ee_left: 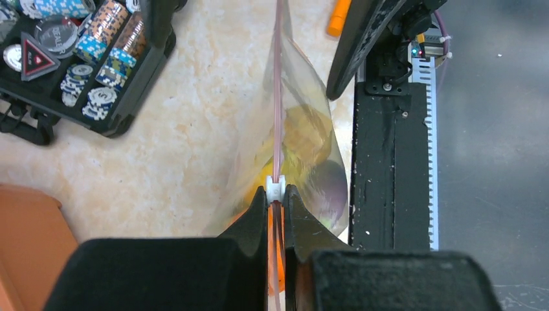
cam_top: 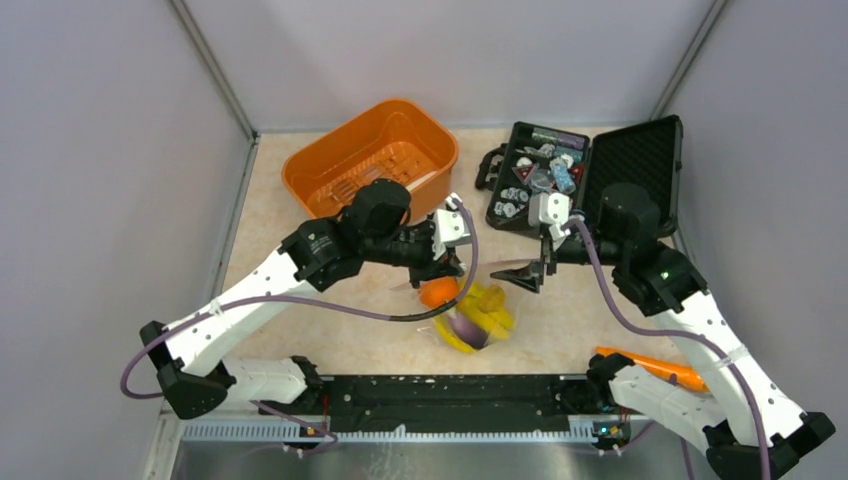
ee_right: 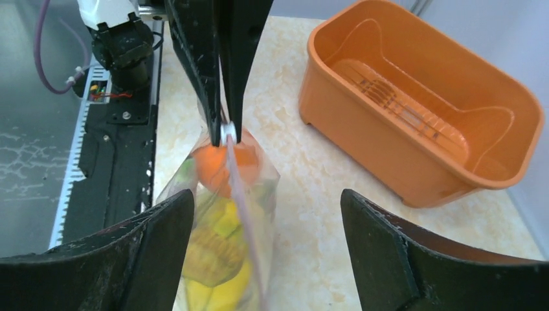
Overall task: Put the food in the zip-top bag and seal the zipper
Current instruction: Zip the zipper food storage bag at the center of the board.
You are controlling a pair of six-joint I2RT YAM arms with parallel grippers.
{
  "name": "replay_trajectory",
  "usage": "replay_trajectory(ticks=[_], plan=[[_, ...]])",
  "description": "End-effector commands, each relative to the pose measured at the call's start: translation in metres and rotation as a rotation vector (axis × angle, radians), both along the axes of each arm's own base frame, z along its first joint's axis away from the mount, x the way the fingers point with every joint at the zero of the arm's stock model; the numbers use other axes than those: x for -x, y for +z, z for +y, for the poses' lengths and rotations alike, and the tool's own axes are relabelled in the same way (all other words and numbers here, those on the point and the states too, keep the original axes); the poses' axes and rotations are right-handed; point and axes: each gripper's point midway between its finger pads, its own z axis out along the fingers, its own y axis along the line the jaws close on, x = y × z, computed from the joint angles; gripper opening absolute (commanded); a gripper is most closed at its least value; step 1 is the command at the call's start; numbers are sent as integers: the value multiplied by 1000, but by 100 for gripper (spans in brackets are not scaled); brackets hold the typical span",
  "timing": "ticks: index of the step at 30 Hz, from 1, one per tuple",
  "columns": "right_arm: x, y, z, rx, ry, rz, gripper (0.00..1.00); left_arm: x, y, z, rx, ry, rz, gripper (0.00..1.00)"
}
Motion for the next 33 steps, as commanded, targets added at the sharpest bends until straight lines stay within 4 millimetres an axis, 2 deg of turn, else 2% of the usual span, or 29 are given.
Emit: replay_trajectory(ticks=[1,5,12,16,18,21,25,27,29,33], plan=[[-5,15,2,29,25,-67,79,0,21,-16,32,-86,-46,0],[-3,12,6,37,61,-45,73,-6,18,-24,9,-96,-36,0],[-1,-2,11,46,82,24,59,-10,25,-30,22,-96,-47,0],[-6,-6,14,33,63,36,49,-9,29,-31,37,-98,-45,0],[-6,-9,15,29,66,44,46,-9,25,-31,38,-96,-40,0],[-5,-11,17,22,75,51,36,-8,23,-30,39,-90,-36,0],[-4,-14,18,20,83,60,39,-9,23,-29,41,-83,-39,0],[-4,-14,18,22,84,63,36,-9,24,-29,44,-81,-38,0],[-4,-16,19,24,85,70,30,-9,25,-29,45,-80,-39,0],[-6,-15,18,20,67,65,3,-11,20,-27,39,-64,-44,0]])
